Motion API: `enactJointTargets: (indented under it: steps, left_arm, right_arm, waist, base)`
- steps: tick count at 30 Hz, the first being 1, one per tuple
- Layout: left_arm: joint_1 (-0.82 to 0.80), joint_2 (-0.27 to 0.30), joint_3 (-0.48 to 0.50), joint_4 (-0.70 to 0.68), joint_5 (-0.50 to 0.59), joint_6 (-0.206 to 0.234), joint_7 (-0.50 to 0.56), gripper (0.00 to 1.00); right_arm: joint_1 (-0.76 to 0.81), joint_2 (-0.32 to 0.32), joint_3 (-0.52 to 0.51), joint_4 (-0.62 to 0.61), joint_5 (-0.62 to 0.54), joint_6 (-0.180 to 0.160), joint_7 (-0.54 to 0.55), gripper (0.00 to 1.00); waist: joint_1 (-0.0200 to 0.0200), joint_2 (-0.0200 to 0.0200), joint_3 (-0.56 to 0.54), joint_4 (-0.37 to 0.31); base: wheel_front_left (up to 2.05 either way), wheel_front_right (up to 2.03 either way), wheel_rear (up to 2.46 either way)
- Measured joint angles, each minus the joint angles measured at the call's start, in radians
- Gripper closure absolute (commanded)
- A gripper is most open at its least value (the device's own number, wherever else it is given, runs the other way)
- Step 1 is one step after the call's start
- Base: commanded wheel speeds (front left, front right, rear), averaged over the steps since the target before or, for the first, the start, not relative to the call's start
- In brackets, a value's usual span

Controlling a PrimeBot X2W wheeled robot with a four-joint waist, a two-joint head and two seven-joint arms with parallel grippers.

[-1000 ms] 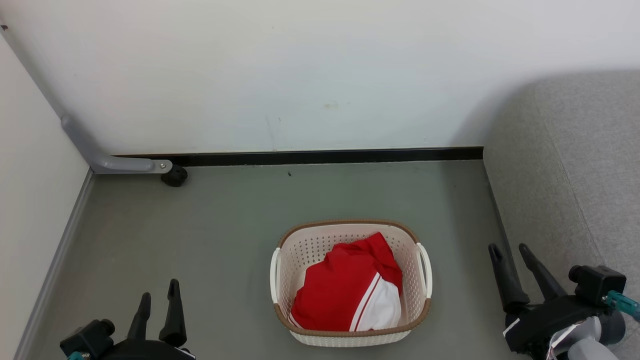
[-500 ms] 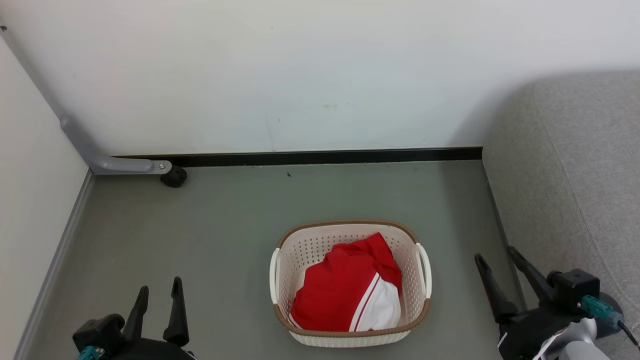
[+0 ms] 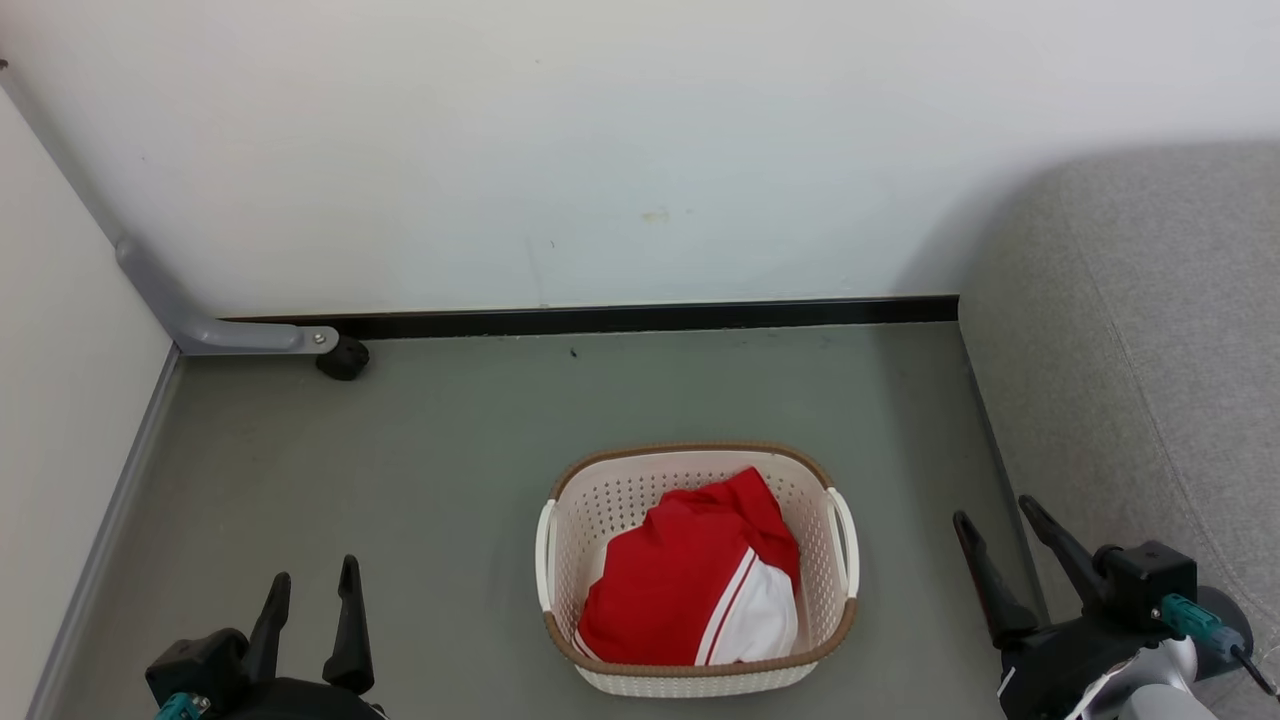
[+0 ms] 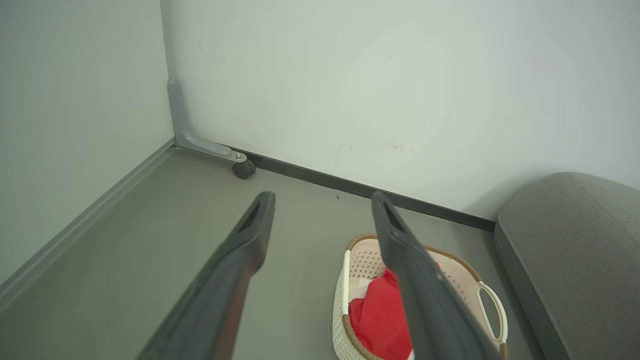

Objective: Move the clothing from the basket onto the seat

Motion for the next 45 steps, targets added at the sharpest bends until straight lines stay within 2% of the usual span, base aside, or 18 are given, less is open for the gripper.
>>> enactJointTargets:
  steps: [11, 22, 36, 45]
  left_arm:
    - [0.0, -0.006, 0.012, -0.003, 0.014, -0.008, 0.0, 0.0]
    - [-0.004, -0.017, 0.014, -0.041, 0.024, -0.016, 0.0, 0.0]
    - [-0.144, -0.031, -0.051, -0.11, 0.042, -0.017, 0.0, 0.0]
    - [-0.255, -0.014, -0.117, -0.122, 0.077, -0.023, 0.0, 0.0]
  right_arm:
    - [0.004, 0.012, -0.014, -0.003, -0.013, 0.0, 0.0, 0.0]
    - [0.0, 0.016, -0.03, -0.04, -0.029, 0.0, 0.0, 0.0]
    - [-0.108, 0.016, -0.051, -0.126, -0.073, 0.001, -0.001, 0.0]
    - [-0.185, 0.04, -0.054, -0.165, -0.088, 0.004, -0.001, 0.0]
  waist:
    - [0.0, 0.0, 0.008, -0.008]
    - [0.0, 0.0, 0.073, -0.024]
    - [0.0002, 0.0001, 0.25, -0.049]
    - [0.0002, 0.0001, 0.376, -0.073]
  base:
    - [0.0, 0.0, 0.0]
    - [0.0, 0.0, 0.0]
    - [0.0, 0.0, 0.0]
    - [0.0, 0.0, 0.0]
